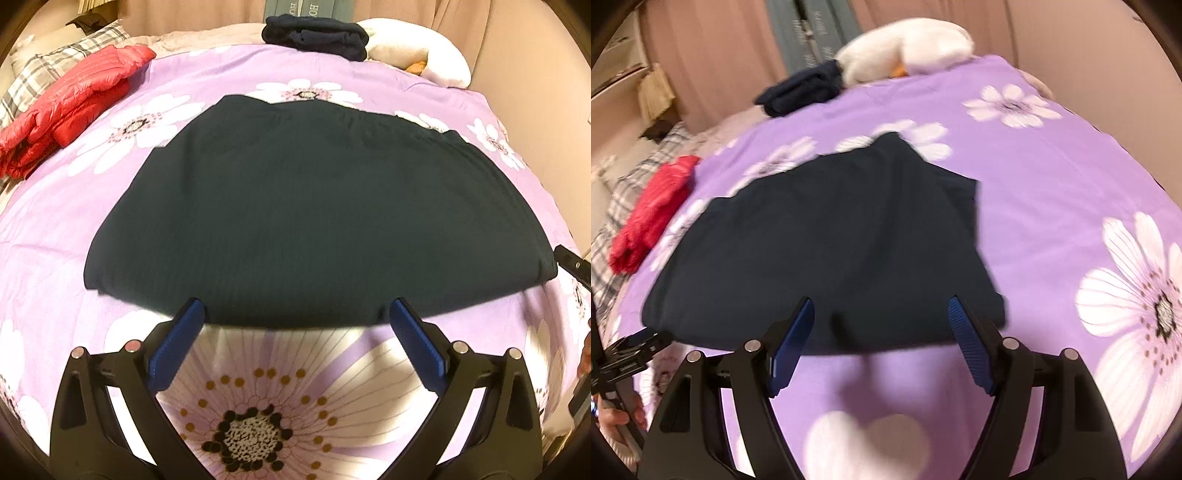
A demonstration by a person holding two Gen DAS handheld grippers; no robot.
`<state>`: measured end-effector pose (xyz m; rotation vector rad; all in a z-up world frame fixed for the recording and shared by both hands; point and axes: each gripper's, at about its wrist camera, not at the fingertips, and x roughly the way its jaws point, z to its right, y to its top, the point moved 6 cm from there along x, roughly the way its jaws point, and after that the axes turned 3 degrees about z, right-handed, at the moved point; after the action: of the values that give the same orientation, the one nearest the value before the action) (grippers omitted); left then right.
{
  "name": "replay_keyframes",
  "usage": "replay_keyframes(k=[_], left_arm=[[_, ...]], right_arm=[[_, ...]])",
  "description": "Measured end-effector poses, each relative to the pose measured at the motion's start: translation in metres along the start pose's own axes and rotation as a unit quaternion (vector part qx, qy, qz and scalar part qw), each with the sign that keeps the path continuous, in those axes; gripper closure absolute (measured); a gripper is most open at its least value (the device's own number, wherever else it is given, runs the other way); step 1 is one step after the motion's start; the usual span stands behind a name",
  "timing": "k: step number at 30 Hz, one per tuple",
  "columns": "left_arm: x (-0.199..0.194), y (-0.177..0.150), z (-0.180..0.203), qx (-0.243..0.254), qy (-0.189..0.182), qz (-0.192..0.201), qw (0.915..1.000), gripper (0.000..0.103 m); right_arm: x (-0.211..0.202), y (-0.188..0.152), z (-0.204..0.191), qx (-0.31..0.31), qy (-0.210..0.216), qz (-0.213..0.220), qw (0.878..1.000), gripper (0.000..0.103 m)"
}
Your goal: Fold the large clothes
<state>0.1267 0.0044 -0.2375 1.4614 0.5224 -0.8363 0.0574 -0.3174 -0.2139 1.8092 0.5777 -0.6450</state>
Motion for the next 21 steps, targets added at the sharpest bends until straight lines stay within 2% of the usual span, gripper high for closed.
replay_keyframes(k=[3,8,13,17,21], left_arm=[[0.003,0.009,0.008,0.005,0.001,0.007,1.0,0.002],[0.013,0.021,0.019,0.007,0.007,0.019,0.9998,0.002],[0.032,0.017,0.018,0.001,0.012,-0.002,0.9999,0.002],[0.036,0.011,0.02,0.019,0.02,-0.006,0.9996,0.002],[0.037,0.009,0.018,0.019,0.018,-0.006,0.9996,0.002]], right_arm=[[0.009,0.0,-0.027,-0.022,0.022,-0.002,1.0,0.028],[0.028,-0.001,-0.063,-0.054,0.026,0.0,0.998,0.028],[0.043,0.001,-0.081,-0.083,0.016,0.004,0.996,0.028],[0.053,-0.01,-0.088,-0.133,-0.018,-0.007,0.991,0.027],[0.056,-0.016,-0.086,-0.142,-0.025,-0.011,0.989,0.027]])
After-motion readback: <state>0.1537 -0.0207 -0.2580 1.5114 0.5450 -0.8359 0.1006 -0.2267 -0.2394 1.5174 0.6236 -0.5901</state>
